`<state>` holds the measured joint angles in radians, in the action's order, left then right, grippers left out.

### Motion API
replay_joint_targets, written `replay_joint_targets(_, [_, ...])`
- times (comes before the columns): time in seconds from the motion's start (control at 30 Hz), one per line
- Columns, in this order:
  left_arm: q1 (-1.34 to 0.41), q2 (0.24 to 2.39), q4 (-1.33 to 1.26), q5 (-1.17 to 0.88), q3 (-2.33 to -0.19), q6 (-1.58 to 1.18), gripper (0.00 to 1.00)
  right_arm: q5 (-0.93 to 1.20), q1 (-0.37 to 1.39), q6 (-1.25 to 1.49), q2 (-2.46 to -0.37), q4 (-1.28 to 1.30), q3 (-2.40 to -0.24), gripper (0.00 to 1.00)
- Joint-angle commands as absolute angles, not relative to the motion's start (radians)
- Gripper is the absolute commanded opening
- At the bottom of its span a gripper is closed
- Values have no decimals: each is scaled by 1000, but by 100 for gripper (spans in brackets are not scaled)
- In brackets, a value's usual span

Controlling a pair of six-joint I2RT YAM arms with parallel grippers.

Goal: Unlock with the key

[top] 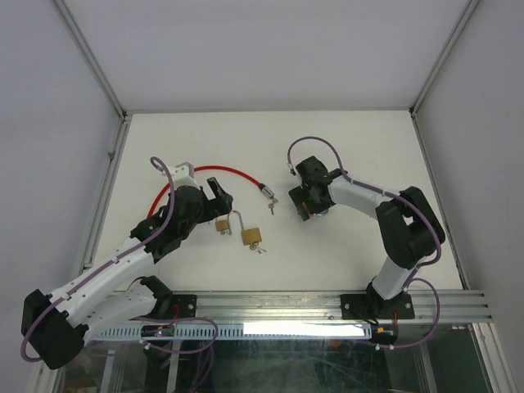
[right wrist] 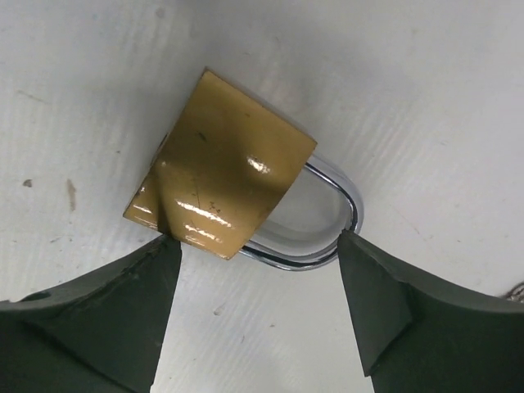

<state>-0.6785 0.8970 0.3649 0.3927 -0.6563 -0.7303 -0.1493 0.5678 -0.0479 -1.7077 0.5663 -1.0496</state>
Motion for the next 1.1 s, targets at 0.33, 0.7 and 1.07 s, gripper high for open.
replay_joint_targets(0.33, [-668, 826, 336, 378, -633, -774, 98, -290, 431, 103, -1613, 554, -1034, 81])
replay_joint_targets(0.7, [-668, 817, 342, 349, -620, -791, 98, -199, 380, 163, -1649, 487, -1050, 81])
replay_joint_targets(1.07, [-667, 793, 367, 359, -617, -785, 98, -277, 379, 334, -1605, 593, -1160, 81])
